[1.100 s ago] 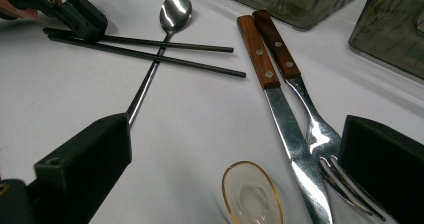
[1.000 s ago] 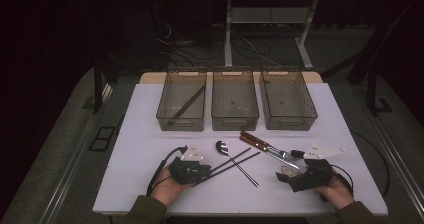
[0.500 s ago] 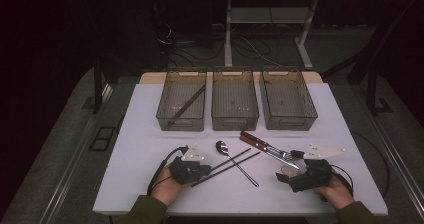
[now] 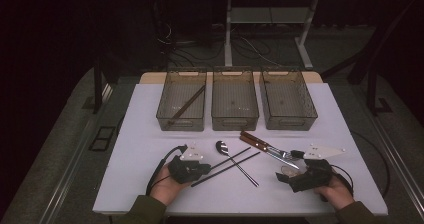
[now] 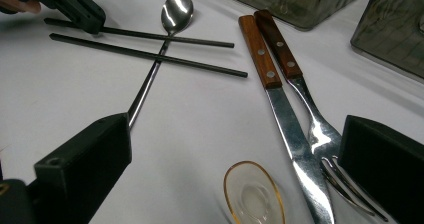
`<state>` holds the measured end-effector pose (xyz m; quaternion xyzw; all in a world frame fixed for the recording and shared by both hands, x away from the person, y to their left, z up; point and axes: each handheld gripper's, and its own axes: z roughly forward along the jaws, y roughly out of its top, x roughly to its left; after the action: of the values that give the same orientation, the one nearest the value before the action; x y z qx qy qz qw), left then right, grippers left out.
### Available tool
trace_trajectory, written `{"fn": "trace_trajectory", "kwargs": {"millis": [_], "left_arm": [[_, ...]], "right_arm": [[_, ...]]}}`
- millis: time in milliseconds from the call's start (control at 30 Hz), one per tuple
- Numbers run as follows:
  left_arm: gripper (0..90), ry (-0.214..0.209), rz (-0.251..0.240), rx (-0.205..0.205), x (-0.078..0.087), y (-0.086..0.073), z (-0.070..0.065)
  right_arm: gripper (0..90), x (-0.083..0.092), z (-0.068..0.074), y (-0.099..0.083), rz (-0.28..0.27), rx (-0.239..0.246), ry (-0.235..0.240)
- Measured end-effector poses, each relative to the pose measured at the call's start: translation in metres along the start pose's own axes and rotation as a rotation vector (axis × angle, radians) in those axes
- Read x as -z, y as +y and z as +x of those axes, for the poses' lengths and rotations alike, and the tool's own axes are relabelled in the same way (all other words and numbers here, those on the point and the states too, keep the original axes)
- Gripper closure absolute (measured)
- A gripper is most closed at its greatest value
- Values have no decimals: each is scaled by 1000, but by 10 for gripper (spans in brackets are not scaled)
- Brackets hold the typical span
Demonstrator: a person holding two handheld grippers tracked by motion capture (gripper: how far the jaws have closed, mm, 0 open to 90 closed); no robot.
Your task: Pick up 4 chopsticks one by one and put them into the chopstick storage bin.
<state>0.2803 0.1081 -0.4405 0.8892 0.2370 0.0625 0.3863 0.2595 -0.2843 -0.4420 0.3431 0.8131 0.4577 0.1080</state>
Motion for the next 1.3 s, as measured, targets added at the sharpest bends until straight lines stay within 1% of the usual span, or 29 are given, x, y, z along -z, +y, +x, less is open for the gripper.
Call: {"fn": "trace_trajectory", "kwargs": {"millis": [33,100,300,333,433,533,600,633,700,733,800,833,867,933,1300], "left_arm": [[853,1,-12,8,1,0,0],[853,-4,-21,13,4,0,0],[853,-7,-36,22,8,0,1],[853,-8,-39,19,10,0,2],[852,-8,-53,31,13,0,3],[852,-4,-63,31,16,-1,5],[852,-1,-70,40,18,-1,6],[852,-1,-67,41,20,-1,7],[852,3,-79,51,22,-2,8],[853,6,-76,47,24,-3,9],[852,12,-83,54,26,-3,10],[852,15,-81,45,28,-3,11],[853,16,-88,53,29,-3,11],[853,22,-89,49,31,-3,13],[853,55,-138,72,45,-5,19]], "right_arm": [[6,0,0,0,0,0,0],[6,0,0,0,1,0,1],[6,0,0,0,0,0,1],[6,0,0,0,0,0,1],[6,0,0,0,0,-1,2],[6,0,0,0,0,0,3],[7,0,0,0,-1,-1,3],[6,0,0,0,-1,-2,2],[7,0,0,0,-1,-2,2],[6,0,0,0,-1,-3,3],[7,0,0,0,0,-2,3],[6,0,0,0,0,-2,3],[6,0,0,0,-2,-2,4],[7,0,0,0,-2,-3,4],[6,0,0,0,0,-7,5]]}}
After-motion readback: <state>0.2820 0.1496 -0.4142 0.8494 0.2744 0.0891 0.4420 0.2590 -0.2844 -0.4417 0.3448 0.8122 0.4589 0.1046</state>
